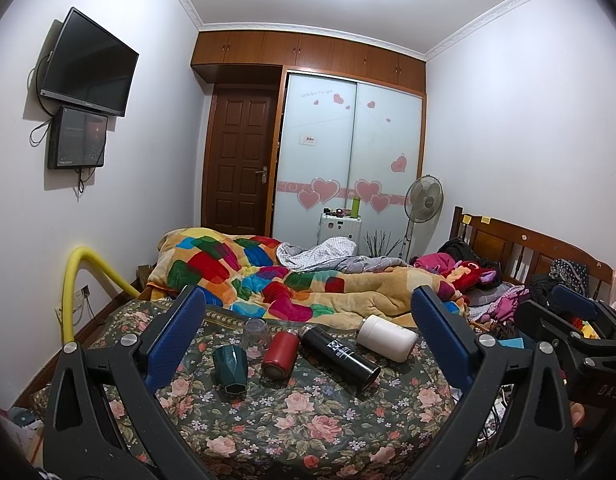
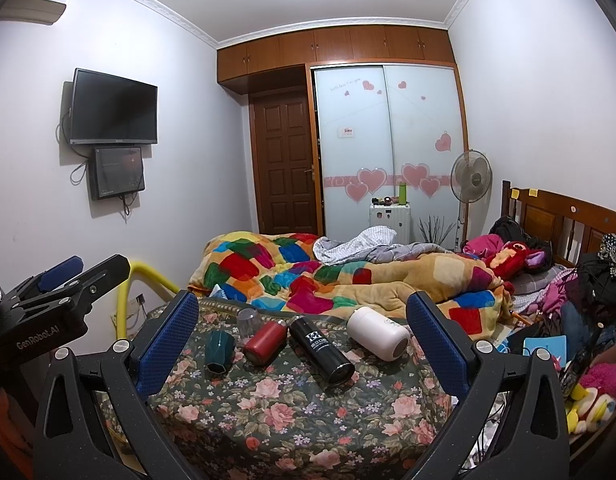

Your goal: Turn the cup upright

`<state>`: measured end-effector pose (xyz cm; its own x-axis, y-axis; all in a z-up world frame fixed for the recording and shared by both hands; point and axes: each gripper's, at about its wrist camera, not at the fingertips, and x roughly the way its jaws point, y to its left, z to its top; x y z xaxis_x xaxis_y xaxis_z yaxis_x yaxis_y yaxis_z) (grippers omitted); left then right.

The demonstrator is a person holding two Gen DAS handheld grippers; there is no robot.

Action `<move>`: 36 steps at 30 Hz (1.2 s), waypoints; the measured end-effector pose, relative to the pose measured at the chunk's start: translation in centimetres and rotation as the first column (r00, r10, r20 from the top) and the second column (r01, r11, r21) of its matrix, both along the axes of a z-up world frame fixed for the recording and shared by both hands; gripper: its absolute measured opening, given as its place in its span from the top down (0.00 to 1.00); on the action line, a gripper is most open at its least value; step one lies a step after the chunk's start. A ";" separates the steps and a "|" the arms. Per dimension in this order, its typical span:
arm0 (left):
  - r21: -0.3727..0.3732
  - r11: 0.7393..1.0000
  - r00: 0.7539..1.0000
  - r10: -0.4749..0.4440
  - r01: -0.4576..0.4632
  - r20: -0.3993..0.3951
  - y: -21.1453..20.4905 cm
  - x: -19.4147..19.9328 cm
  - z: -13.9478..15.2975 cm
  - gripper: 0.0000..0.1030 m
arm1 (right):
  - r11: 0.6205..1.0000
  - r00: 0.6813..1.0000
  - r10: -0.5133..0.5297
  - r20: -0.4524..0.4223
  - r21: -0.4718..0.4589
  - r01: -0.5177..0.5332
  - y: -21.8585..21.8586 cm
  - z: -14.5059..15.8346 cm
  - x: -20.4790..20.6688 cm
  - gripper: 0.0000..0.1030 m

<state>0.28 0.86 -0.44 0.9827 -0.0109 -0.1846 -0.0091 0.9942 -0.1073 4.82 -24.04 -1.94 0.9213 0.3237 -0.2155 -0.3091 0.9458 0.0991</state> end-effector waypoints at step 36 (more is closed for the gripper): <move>-0.057 0.990 0.916 0.095 -0.128 -0.390 5.9 15.0 -13.5 0.00 | 0.953 0.871 0.001 -0.491 -0.265 -0.150 4.6 -13.6 22.4 0.00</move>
